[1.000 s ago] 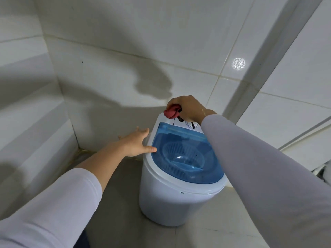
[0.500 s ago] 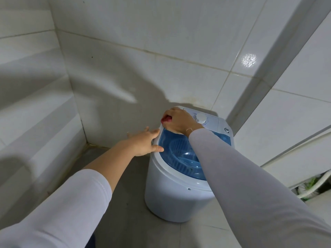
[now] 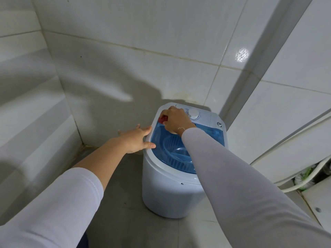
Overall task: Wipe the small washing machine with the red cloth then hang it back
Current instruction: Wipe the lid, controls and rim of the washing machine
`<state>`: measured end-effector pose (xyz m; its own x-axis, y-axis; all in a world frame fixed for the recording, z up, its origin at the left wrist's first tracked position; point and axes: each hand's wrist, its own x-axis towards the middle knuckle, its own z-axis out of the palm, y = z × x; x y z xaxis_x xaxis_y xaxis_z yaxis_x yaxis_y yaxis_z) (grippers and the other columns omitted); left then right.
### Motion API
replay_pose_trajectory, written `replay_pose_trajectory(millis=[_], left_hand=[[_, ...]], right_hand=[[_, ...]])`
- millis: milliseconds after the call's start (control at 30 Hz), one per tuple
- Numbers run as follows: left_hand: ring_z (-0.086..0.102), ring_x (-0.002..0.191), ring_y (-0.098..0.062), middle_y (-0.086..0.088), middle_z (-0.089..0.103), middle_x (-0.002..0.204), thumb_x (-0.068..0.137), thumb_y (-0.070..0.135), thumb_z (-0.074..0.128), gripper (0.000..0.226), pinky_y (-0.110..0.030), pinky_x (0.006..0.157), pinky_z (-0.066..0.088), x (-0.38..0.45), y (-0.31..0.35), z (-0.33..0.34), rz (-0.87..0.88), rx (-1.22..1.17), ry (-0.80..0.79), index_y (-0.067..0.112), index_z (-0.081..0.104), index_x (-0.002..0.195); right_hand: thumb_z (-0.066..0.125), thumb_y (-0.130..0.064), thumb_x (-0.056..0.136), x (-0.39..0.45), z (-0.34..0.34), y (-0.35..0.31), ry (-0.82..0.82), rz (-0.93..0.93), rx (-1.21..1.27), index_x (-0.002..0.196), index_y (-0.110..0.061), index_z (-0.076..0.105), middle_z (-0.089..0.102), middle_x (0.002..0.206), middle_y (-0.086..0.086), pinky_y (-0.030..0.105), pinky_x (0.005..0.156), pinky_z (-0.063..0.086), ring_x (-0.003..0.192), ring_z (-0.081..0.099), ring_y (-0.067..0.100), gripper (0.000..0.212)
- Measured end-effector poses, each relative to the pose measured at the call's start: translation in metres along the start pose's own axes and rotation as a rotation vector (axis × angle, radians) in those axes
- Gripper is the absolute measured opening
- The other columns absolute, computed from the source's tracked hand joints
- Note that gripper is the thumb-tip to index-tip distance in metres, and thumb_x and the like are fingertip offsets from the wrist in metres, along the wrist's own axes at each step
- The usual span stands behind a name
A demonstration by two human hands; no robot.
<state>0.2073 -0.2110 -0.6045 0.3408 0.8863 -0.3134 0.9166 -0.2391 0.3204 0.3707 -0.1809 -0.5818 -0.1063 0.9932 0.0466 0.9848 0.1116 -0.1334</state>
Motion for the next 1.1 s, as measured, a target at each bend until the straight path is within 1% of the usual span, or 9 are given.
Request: replay_pose_trajectory(millis=[200,333,433,633,767,867,933,1033,1100], left_hand=[[0.010,0.147,-0.032,-0.009,-0.002,0.161,0.089,0.057,0.046,0.077,-0.062,0.115,0.005,-0.001,0.003,0.000,-0.012,0.025,0.006,0.036,0.005,0.150],[0.007,0.147,-0.030,-0.009,-0.002,0.160,0.088,0.059,0.046,0.078,-0.060,0.116,0.008,-0.001,0.002,0.001,-0.016,0.048,0.015,0.037,0.004,0.150],[0.005,0.148,-0.029,-0.009,-0.001,0.160,0.088,0.058,0.046,0.077,-0.060,0.115,0.007,0.000,0.003,0.001,-0.022,0.047,0.016,0.037,0.005,0.150],[0.005,0.148,-0.029,-0.008,0.000,0.161,0.089,0.057,0.045,0.076,-0.060,0.115,0.007,-0.001,0.007,0.001,-0.026,0.076,0.021,0.036,0.006,0.150],[0.006,0.148,-0.030,-0.009,0.001,0.161,0.088,0.059,0.045,0.076,-0.061,0.115,0.010,0.001,0.006,0.001,-0.030,0.102,0.034,0.036,0.006,0.150],[0.007,0.147,-0.031,-0.010,0.002,0.160,0.088,0.058,0.045,0.076,-0.061,0.115,0.011,0.002,0.006,0.002,-0.025,0.092,0.036,0.036,0.006,0.150],[0.008,0.147,-0.031,-0.010,0.003,0.160,0.088,0.058,0.046,0.076,-0.061,0.115,0.012,0.002,0.005,0.002,-0.021,0.077,0.036,0.036,0.006,0.150],[0.010,0.147,-0.032,-0.011,0.007,0.160,0.087,0.057,0.049,0.078,-0.060,0.115,0.014,0.004,0.002,0.004,-0.030,0.019,0.039,0.035,0.009,0.150],[0.014,0.146,-0.031,-0.010,0.012,0.159,0.087,0.052,0.052,0.077,-0.055,0.117,0.017,0.001,0.002,0.004,-0.019,-0.055,0.043,0.031,0.012,0.150]], right_hand=[[0.052,-0.006,0.085,-0.015,-0.005,0.024,0.027,0.016,0.015,0.105,-0.023,0.067,0.057,0.118,0.006,0.029,0.088,0.039,0.107,0.052,0.031,0.030],[0.052,-0.006,0.085,-0.026,-0.009,0.041,0.032,0.057,0.034,0.101,-0.024,0.068,0.057,0.116,0.007,0.032,0.089,0.044,0.107,0.051,0.032,0.029],[0.052,-0.007,0.085,-0.033,-0.011,0.055,0.037,0.097,0.032,0.104,-0.023,0.067,0.057,0.117,0.008,0.035,0.092,0.046,0.109,0.051,0.033,0.029],[0.053,-0.009,0.085,-0.055,-0.021,0.086,0.063,0.178,0.006,0.106,-0.020,0.067,0.062,0.114,0.007,0.032,0.094,0.042,0.104,0.057,0.028,0.028],[0.053,-0.005,0.085,-0.075,-0.026,0.116,0.055,0.261,0.037,0.105,-0.015,0.068,0.064,0.114,0.010,0.029,0.085,0.043,0.102,0.059,0.029,0.027],[0.052,-0.010,0.087,-0.090,-0.029,0.132,0.060,0.315,0.092,0.105,-0.013,0.068,0.066,0.114,0.012,0.032,0.089,0.044,0.104,0.059,0.031,0.024],[0.052,-0.014,0.088,-0.101,-0.031,0.142,0.070,0.359,0.130,0.105,-0.012,0.068,0.066,0.114,0.012,0.033,0.088,0.045,0.103,0.059,0.032,0.023],[0.052,-0.011,0.088,-0.117,-0.033,0.158,0.057,0.394,0.071,0.103,-0.013,0.068,0.067,0.111,0.012,0.032,0.084,0.046,0.099,0.060,0.030,0.022],[0.051,-0.008,0.088,-0.119,-0.041,0.161,0.070,0.377,0.017,0.105,-0.013,0.067,0.065,0.111,0.013,0.030,0.082,0.043,0.100,0.059,0.031,0.024]])
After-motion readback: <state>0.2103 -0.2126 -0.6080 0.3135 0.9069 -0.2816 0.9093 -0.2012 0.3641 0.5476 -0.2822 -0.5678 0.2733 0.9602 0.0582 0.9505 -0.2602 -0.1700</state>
